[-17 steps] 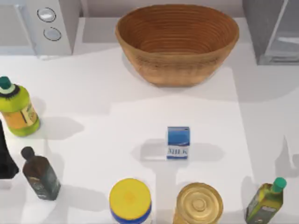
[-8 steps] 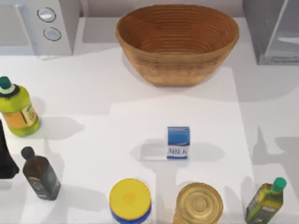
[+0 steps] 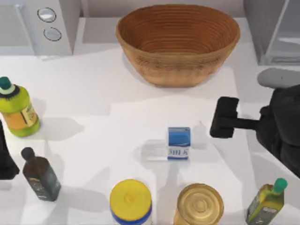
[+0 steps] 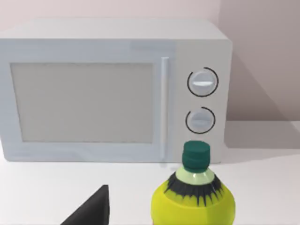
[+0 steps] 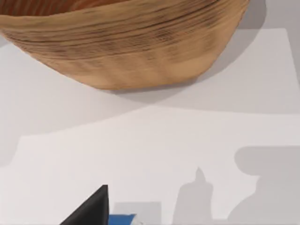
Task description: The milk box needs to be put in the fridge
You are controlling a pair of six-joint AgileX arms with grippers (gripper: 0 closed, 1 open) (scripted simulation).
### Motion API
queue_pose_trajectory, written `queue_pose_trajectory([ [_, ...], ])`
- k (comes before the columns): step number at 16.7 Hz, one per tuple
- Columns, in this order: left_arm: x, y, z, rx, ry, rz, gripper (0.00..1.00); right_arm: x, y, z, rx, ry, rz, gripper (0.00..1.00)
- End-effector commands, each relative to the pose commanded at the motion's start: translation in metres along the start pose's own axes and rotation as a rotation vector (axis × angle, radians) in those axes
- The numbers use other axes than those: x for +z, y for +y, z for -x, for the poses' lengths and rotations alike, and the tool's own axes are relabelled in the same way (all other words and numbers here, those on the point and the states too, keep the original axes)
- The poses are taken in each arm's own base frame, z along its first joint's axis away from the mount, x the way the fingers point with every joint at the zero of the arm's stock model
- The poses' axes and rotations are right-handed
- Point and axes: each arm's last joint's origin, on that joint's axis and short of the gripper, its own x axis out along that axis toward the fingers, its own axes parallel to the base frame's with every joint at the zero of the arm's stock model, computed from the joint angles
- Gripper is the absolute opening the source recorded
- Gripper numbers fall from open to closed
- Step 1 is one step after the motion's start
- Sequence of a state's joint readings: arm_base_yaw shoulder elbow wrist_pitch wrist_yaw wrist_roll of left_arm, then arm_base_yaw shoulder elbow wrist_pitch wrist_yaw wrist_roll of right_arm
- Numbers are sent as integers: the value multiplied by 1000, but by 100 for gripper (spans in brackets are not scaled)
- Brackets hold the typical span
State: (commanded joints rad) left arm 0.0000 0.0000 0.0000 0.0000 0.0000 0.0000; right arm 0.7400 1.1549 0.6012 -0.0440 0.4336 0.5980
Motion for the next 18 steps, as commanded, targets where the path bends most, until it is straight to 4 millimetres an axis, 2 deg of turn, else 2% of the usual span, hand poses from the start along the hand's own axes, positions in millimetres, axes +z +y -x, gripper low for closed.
queue_pose_trajectory([
  [4, 0, 0, 0, 0, 0, 0, 100, -44, 61, -45, -91, 115, 82, 100],
  [7, 0, 0, 0, 0, 0, 0, 100, -77, 88, -69, -158, 135, 138, 100],
  [11, 0, 0, 0, 0, 0, 0, 100, -97, 96, -86, -220, 133, 170, 100],
  [18, 0, 0, 0, 0, 0, 0, 100, -93, 95, -91, -222, 131, 167, 100],
])
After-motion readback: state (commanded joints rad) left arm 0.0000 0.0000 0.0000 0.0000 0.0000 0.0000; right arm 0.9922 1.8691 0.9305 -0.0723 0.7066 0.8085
